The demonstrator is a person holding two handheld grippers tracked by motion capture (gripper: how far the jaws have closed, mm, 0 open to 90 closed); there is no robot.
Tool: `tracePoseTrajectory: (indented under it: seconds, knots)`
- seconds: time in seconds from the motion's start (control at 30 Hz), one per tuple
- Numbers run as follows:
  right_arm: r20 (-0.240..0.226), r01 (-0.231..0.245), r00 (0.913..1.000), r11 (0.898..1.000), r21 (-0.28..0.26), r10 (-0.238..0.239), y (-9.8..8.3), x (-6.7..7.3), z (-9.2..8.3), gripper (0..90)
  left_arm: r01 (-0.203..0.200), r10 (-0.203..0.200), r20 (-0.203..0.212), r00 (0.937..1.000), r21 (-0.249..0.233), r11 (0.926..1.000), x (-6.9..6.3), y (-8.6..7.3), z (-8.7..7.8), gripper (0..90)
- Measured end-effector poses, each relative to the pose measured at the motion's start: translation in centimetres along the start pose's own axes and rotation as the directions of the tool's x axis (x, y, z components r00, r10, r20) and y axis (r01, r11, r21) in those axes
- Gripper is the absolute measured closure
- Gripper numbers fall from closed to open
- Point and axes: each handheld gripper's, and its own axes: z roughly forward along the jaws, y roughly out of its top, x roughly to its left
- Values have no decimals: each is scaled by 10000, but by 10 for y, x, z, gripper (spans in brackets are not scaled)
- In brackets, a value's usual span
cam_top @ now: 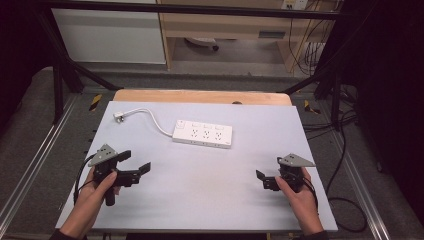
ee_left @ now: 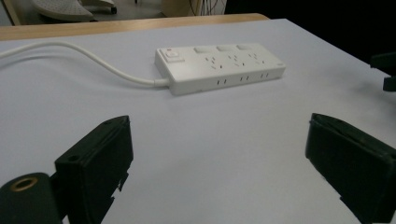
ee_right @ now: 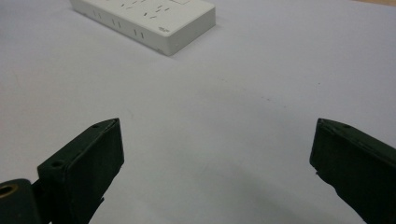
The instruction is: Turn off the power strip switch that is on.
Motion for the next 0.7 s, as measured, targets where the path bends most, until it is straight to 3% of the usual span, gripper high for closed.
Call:
tracePoseTrajectory:
  seconds: [0.27,0.47,0.57,0.7]
  knots:
    - [48,-57,10000,10000,67,57,-1,-1,0,30,261,-262,58,9996,264,9993,-5,-27,-4,73]
    - [263,-126,9996,9996,240,120,-2,-3,1,31,129,-144,285,9995,534,9985,-11,-37,-8,81]
    - [531,-194,9984,9984,528,166,-4,-6,3,32,-104,73,438,9990,713,9974,-17,-44,-8,79]
    - [1098,-273,9939,9920,1234,137,-10,-10,10,29,-84,42,435,9990,965,9953,-22,-48,-4,79]
